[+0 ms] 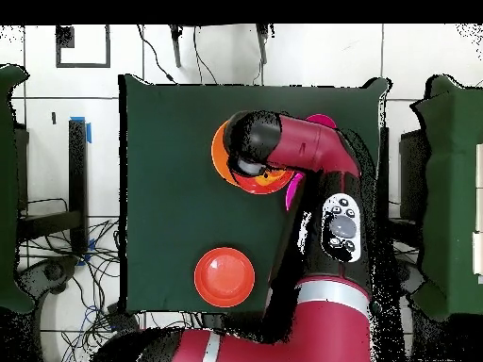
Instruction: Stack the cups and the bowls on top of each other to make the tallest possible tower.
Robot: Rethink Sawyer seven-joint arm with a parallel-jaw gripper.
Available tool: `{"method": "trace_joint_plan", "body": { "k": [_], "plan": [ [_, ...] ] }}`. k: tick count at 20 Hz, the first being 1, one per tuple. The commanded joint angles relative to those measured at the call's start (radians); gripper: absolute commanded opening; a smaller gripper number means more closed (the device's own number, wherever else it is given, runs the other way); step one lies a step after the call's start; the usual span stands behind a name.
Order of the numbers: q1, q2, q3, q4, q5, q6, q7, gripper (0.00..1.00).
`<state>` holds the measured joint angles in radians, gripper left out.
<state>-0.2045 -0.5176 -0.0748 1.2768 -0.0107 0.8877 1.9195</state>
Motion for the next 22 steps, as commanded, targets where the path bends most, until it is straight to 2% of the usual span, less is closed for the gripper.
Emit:
{"method": "trace_joint_plan", "body": {
  "k": [1,7,12,18,22],
  "plan": [
    [0.032,0.063,0.035,-0.12,-0.02,0.168,0.087,0.0],
    [0.027,0.076,0.025,-0.193,-0.043,0.192,0.06,0.0],
    [0.024,0.099,-0.003,-0.291,-0.108,0.156,0.007,0.0],
    [0.025,0.105,-0.019,-0.272,-0.12,0.047,0.018,0.0],
    [0.035,0.097,-0.024,-0.23,-0.109,0.017,0.05,0.0]
  ]
}}
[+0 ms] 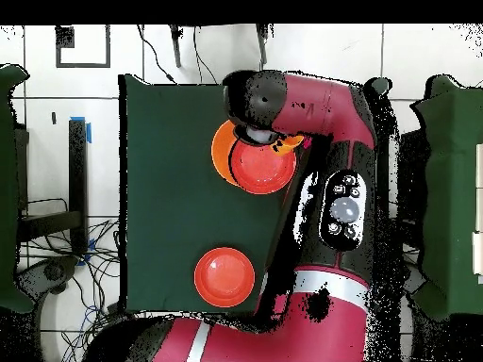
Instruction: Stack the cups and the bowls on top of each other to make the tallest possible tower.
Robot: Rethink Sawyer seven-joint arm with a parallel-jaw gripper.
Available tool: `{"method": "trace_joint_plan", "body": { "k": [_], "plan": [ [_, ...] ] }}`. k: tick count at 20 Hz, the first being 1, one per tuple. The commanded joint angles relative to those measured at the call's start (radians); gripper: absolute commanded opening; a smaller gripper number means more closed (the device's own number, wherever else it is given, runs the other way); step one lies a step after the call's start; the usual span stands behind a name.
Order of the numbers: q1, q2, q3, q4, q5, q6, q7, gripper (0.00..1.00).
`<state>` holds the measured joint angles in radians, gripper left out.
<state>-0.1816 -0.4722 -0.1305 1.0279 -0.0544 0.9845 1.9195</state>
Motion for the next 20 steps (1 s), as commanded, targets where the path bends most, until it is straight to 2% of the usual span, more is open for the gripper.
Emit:
{"method": "trace_joint_plan", "body": {
  "k": [1,6,20],
  "plan": [
    [0.015,0.053,0.031,0.021,-0.063,-0.082,0.054,0.0],
    [0.019,0.052,0.04,0.046,-0.028,-0.041,0.077,0.0],
    [0.037,0.058,0.038,0.057,-0.013,-0.016,0.113,0.0]
  ]
}}
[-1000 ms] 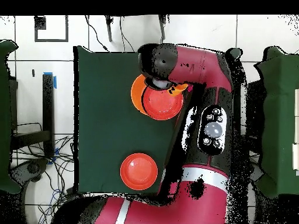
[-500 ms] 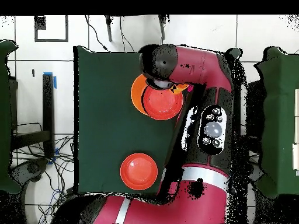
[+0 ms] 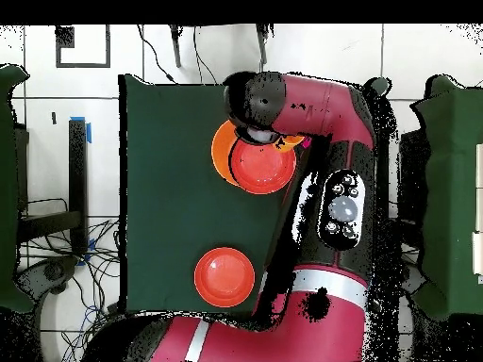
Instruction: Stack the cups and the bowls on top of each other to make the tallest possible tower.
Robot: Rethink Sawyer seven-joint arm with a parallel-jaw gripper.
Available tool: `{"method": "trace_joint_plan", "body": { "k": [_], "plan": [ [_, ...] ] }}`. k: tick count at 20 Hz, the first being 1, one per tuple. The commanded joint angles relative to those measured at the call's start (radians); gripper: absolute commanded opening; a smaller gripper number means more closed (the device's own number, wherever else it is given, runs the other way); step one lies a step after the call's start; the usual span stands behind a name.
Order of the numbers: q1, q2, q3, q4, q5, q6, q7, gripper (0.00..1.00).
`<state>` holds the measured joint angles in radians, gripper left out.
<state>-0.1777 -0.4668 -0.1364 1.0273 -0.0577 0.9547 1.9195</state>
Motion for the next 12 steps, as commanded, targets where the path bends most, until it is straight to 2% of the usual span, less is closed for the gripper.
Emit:
{"method": "trace_joint_plan", "body": {
  "k": [1,12],
  "plan": [
    [0.036,0.054,0.044,0.057,-0.009,0.013,0.117,0.0],
    [0.042,0.052,0.047,0.082,0.002,0.002,0.127,0.0]
  ]
}}
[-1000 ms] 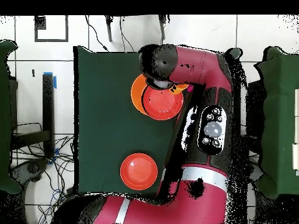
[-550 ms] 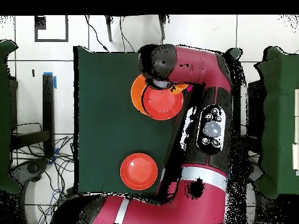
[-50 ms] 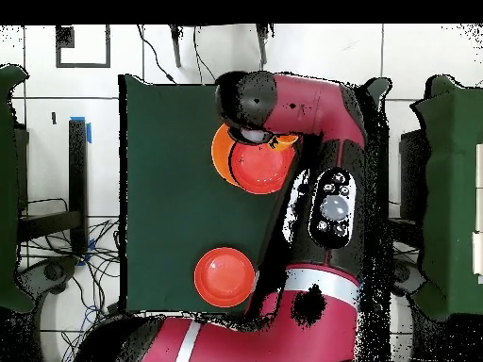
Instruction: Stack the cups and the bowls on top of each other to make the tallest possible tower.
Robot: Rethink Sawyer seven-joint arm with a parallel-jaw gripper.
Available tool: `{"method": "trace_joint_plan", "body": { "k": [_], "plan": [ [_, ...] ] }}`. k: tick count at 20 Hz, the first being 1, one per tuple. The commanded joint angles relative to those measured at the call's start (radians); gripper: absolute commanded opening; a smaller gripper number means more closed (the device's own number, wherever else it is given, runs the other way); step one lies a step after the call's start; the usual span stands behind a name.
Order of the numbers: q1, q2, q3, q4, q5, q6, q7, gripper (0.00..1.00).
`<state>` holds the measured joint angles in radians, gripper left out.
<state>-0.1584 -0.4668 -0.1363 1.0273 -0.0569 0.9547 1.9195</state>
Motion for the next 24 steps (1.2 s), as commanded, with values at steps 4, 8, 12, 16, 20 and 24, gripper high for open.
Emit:
{"method": "trace_joint_plan", "body": {
  "k": [4,8,12,16,20,24],
  "plan": [
    [0.025,0.053,0.047,0.095,0.004,-0.013,0.134,0.0],
    [0.024,0.056,0.046,0.102,0.002,-0.014,0.134,0.0],
    [0.024,0.055,0.048,0.118,0.014,-0.017,0.153,0.0],
    [0.032,0.051,0.047,0.127,0.018,-0.022,0.159,0.0],
    [0.04,0.061,0.039,0.124,0.017,-0.038,0.168,0.0],
    [0.044,0.062,0.034,0.125,0.021,-0.04,0.17,0.0]
  ]
}}
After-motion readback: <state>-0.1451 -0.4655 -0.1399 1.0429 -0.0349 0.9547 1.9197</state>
